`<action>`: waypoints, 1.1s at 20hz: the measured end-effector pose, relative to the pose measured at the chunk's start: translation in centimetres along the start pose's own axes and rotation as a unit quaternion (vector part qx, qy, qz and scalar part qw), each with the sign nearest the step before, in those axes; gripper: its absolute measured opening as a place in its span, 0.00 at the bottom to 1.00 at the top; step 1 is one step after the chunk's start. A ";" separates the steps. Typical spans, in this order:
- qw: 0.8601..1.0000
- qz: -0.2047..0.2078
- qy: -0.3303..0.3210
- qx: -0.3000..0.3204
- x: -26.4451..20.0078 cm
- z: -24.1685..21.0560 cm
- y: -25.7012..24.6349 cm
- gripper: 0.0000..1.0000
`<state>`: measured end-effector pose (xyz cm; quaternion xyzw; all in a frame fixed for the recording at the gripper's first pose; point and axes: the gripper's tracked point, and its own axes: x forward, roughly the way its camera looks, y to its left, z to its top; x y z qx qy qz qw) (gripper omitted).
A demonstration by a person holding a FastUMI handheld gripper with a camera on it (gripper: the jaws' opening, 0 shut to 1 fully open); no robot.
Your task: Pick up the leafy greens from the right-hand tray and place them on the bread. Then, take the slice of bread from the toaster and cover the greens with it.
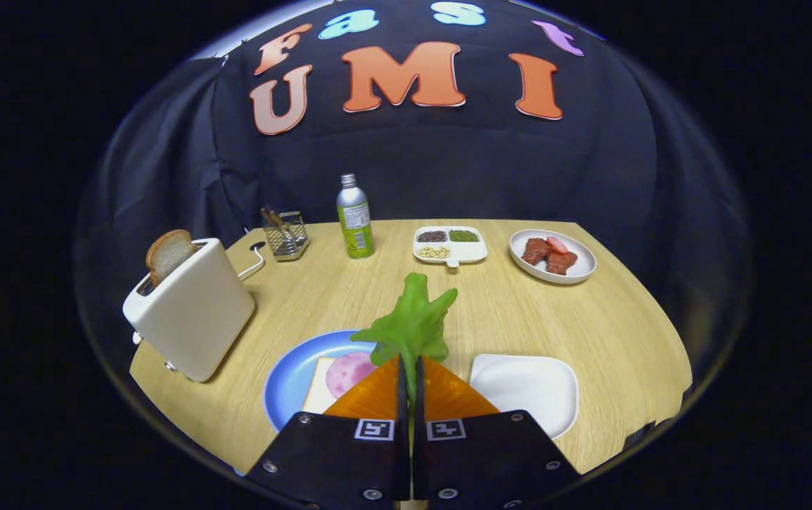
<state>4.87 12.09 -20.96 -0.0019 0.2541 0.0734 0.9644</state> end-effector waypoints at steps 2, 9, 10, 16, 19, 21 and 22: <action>1.000 0.010 0.006 -0.006 0.1 -0.4 2.0 0.02; 0.999 0.016 0.027 -0.021 1.1 -2.7 5.5 0.03; 0.999 0.011 0.030 -0.023 1.4 -3.0 5.5 0.03; 0.998 -0.023 0.051 -0.024 2.5 -4.5 4.7 0.13; 0.998 -0.033 0.047 -0.022 2.3 -4.4 4.4 0.26; 0.998 -0.042 0.046 -0.021 1.8 -4.2 4.2 0.43; 0.998 -0.044 0.043 -0.019 1.5 -3.8 4.3 0.50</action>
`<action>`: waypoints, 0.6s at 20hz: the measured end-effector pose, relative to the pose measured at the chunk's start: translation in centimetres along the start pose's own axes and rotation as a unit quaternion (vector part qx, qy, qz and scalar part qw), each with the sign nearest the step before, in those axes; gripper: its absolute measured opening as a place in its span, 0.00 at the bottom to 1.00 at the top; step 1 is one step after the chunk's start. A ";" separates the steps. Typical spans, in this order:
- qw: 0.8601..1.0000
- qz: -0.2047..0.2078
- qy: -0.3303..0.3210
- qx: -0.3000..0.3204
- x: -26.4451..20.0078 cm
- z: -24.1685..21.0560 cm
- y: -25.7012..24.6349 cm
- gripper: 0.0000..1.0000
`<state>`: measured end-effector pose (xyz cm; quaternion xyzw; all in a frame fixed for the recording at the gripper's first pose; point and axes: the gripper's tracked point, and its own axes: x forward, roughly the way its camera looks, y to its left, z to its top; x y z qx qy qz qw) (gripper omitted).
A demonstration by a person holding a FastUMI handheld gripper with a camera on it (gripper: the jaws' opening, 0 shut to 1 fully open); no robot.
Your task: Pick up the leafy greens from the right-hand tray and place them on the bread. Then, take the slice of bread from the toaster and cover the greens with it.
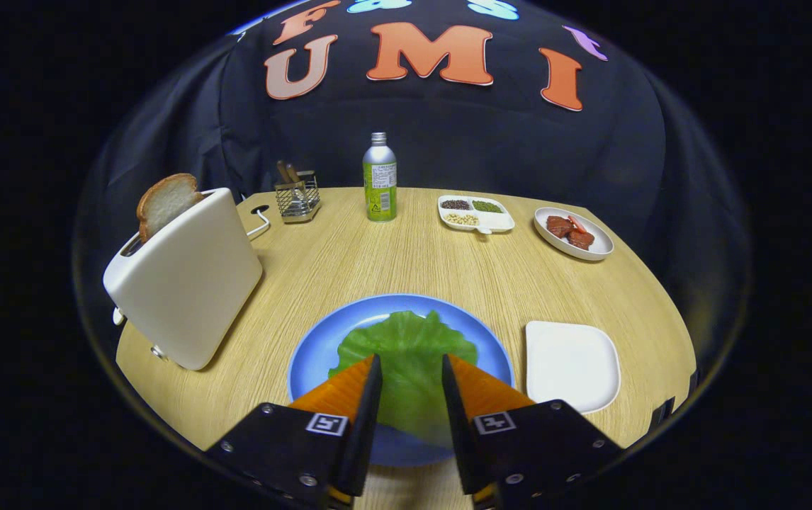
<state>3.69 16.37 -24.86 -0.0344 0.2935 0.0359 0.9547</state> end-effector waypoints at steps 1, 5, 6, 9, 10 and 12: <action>1.000 -0.002 -0.003 0.000 -0.2 0.6 0.2 0.66; 1.000 -0.011 -0.025 -0.002 -1.5 3.5 1.0 0.88; 0.999 -0.011 -0.031 -0.004 -1.9 4.6 1.5 0.90; 0.998 -0.013 -0.063 -0.018 -3.2 8.6 3.5 0.96; 0.997 -0.008 -0.075 -0.019 -3.7 10.2 4.6 0.97; 0.995 0.008 -0.098 -0.015 -4.6 13.3 7.0 0.97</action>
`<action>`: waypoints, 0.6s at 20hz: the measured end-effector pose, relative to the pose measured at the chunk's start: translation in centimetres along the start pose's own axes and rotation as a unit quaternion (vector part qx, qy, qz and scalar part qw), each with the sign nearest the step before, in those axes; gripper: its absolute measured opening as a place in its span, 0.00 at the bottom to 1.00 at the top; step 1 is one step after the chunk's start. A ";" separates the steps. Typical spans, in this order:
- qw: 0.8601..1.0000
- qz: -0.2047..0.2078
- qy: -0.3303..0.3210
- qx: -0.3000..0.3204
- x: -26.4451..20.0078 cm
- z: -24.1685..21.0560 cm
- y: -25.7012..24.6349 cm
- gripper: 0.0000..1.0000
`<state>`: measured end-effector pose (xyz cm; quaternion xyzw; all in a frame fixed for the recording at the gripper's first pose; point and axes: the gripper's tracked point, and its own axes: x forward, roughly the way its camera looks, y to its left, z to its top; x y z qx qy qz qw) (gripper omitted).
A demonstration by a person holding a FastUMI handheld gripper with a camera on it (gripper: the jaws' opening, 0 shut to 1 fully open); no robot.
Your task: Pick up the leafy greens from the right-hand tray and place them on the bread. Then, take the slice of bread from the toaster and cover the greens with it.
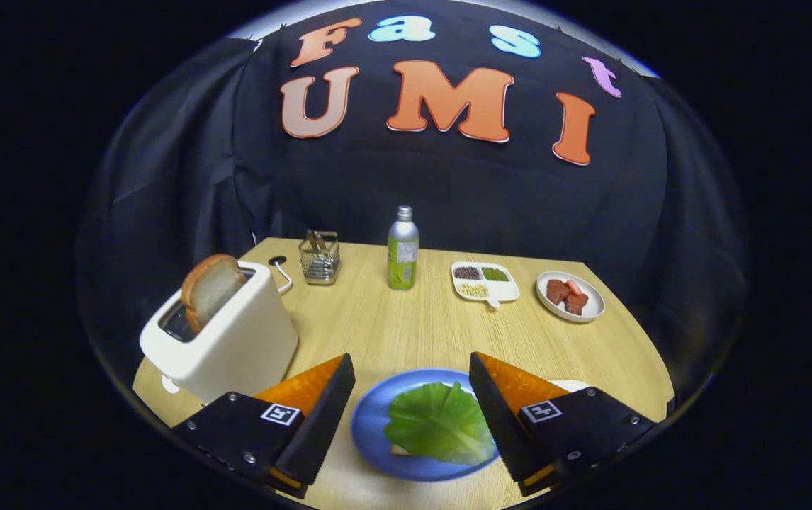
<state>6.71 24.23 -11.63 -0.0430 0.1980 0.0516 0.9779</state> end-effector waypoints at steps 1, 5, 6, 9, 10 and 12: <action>1.000 0.011 -0.008 0.003 0.0 1.4 1.4 0.97; 0.999 0.034 -0.032 -0.003 0.2 5.4 5.5 0.98; 0.999 0.043 -0.033 -0.003 0.3 6.0 6.6 0.97; 0.997 0.070 -0.034 0.003 0.2 7.2 10.4 0.97; 0.996 0.077 -0.033 0.005 0.2 7.4 11.6 0.97; 0.996 0.082 -0.038 0.006 0.4 7.9 13.4 0.97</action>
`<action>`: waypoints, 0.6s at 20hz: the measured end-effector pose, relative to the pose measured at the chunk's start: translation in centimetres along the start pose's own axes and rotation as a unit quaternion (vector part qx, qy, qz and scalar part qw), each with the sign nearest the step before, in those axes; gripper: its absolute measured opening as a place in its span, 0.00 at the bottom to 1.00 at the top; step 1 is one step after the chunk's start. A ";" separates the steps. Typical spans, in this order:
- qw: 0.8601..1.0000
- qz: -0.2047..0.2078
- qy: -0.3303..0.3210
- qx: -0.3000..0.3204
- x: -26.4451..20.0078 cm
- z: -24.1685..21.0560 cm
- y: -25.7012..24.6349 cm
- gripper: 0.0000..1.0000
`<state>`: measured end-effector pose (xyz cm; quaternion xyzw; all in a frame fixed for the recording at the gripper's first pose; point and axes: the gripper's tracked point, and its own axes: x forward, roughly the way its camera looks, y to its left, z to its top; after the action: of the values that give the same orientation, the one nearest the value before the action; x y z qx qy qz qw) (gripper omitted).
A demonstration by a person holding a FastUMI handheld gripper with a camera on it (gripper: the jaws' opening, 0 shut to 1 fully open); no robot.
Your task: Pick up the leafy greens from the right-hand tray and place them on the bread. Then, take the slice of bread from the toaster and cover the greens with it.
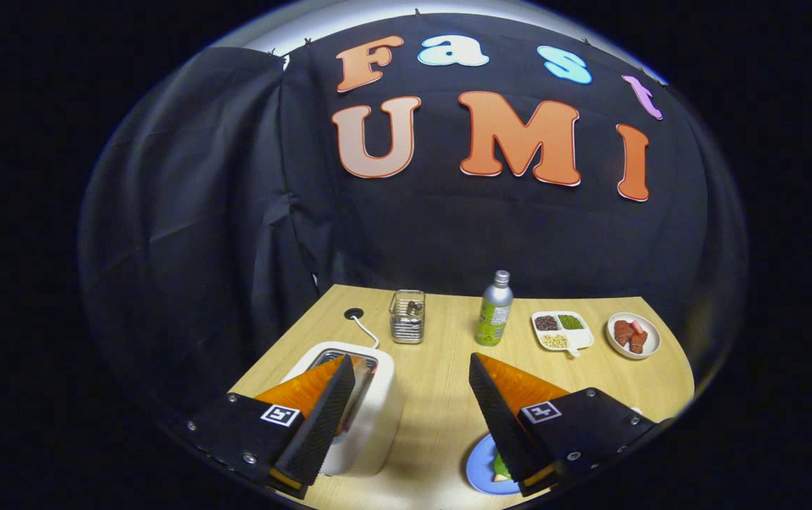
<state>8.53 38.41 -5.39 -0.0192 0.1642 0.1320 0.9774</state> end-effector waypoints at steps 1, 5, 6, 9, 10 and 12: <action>1.000 0.001 0.001 -0.002 0.3 -0.2 0.7 0.97; 1.000 0.013 0.015 -0.013 1.5 -1.5 3.6 0.97; 1.000 0.014 0.020 -0.017 1.9 -2.0 4.0 0.97; 0.999 0.014 0.034 -0.021 2.6 -3.2 5.0 0.98; 0.999 0.012 0.038 -0.024 2.9 -3.5 5.2 0.97; 0.998 0.012 0.048 -0.033 3.4 -4.4 5.5 0.97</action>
<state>8.80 44.21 -10.63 -0.0558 0.2064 0.1478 0.9656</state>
